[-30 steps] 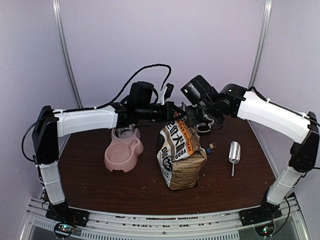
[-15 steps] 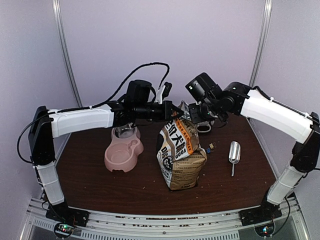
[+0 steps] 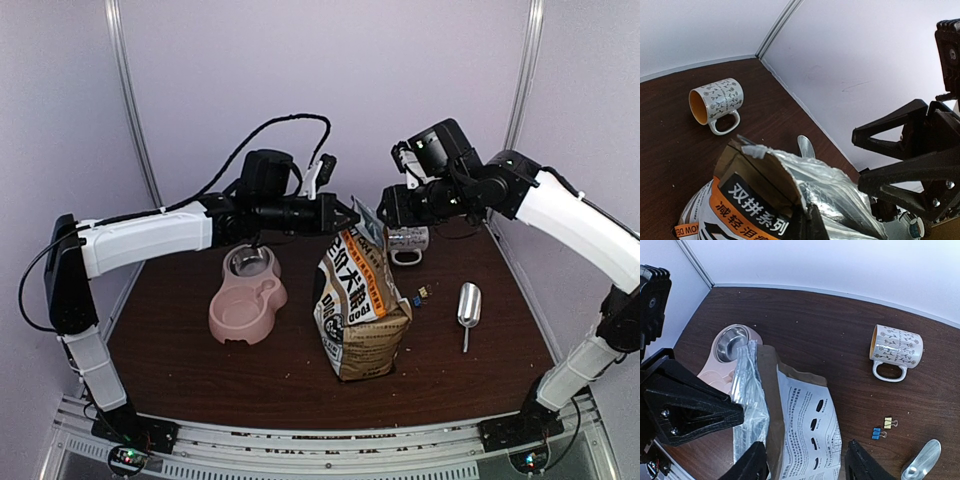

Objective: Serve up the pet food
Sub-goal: Open the pet food bag at the center of the board.

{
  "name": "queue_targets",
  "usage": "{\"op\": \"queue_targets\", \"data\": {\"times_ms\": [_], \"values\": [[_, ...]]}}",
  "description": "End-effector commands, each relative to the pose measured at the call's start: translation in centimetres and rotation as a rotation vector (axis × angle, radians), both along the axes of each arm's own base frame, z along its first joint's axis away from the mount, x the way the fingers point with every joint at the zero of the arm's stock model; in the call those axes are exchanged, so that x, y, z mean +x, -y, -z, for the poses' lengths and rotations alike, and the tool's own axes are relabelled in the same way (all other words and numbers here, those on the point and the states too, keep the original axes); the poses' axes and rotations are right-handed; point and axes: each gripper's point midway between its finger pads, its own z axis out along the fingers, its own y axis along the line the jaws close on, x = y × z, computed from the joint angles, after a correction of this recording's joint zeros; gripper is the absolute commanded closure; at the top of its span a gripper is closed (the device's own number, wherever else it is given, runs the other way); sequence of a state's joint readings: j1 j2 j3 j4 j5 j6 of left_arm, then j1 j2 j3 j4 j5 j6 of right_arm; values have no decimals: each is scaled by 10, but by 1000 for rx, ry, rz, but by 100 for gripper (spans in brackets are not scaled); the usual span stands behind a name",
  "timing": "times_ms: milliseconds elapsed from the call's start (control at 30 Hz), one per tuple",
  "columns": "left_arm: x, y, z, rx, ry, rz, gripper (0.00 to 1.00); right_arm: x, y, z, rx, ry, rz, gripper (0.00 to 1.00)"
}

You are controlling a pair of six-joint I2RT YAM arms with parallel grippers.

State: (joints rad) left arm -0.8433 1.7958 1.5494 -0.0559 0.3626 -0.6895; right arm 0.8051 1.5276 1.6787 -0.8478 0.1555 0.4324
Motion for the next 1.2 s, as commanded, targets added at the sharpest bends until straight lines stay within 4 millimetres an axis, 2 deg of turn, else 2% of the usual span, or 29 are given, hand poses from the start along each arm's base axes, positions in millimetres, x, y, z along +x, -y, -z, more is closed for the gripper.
{"op": "queue_targets", "data": {"times_ms": [0,333,533,833,1067,1167], "values": [[4,-9,-37,-54,76,-18,100,-8,-9,-16,53,10,-56,44],[4,-13,-40,-41,94,-28,100,-9,-5,2,-175,-4,3,42],[4,-18,-43,-29,110,-42,100,-14,-2,18,-238,-42,23,41],[6,-34,-41,27,132,-82,100,-26,28,31,-333,-79,95,41],[6,-53,-36,56,112,-110,100,-34,39,40,-350,-103,116,40],[6,-59,-38,63,114,-110,100,-36,45,38,-358,-96,131,39]]}}
